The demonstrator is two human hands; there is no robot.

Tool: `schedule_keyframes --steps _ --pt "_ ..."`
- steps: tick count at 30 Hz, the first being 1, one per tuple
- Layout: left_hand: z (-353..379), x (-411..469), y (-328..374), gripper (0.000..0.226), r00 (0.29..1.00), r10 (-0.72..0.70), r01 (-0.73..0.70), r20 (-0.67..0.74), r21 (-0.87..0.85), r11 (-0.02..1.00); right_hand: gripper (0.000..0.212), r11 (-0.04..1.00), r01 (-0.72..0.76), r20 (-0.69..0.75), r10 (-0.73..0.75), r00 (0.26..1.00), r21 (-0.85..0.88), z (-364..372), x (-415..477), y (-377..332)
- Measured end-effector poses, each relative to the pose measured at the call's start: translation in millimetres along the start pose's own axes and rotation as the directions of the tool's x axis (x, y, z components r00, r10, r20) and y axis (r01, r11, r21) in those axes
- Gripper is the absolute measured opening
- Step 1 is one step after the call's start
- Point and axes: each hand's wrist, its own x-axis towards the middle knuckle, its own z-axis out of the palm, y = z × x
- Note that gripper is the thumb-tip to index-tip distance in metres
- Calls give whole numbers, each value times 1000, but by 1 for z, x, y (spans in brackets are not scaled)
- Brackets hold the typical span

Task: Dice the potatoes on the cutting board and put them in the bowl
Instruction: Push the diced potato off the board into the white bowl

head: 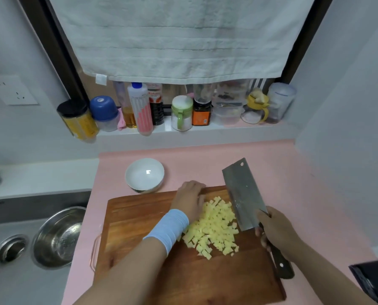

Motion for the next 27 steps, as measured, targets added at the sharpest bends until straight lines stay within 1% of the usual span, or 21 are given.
schedule_keyframes --steps 1,3,4,5,7,10,11,13,14,15,17,19,21,27 --pt "11 3 11 45 996 4 -7 91 24 1000 22 1000 -14 -9 14 1000 10 -9 0 8" --pt "31 9 27 63 966 -25 -18 257 164 986 22 999 -43 -18 43 999 10 -23 2 26" --pt "39 11 31 70 947 -50 -22 318 221 975 23 999 -53 -22 53 998 4 -27 3 36" --pt "46 13 34 74 931 -71 -23 358 253 967 24 998 -60 -25 60 998 -1 -31 4 45" --pt "58 12 38 73 919 -69 -41 389 268 963 26 997 -75 -27 74 997 -9 -37 8 62" --pt "67 8 40 66 948 -25 -46 316 217 975 26 996 -89 3 89 996 -2 -41 14 80" --pt "69 6 39 63 961 -14 -43 276 201 979 25 995 -96 21 96 995 10 -41 16 83" --pt "71 4 40 62 986 -7 -33 166 236 971 23 993 -109 60 107 992 38 -41 19 88" --pt "72 2 40 64 993 -34 4 112 256 967 23 992 -114 80 110 991 46 -41 21 89" --pt "72 2 41 67 993 -91 70 74 248 966 23 992 -117 102 112 988 48 -41 23 89" --pt "73 4 40 73 972 -220 202 77 195 960 23 993 -113 145 107 984 38 -41 26 90" --pt "74 6 39 76 954 -267 241 134 183 953 24 996 -90 169 87 982 10 -39 31 90" --pt "75 4 41 75 957 -248 226 150 150 962 23 997 -69 191 71 979 -17 -35 36 89" --pt "75 -6 46 78 973 -207 206 100 17 978 23 999 -29 325 39 945 -36 -15 43 79"
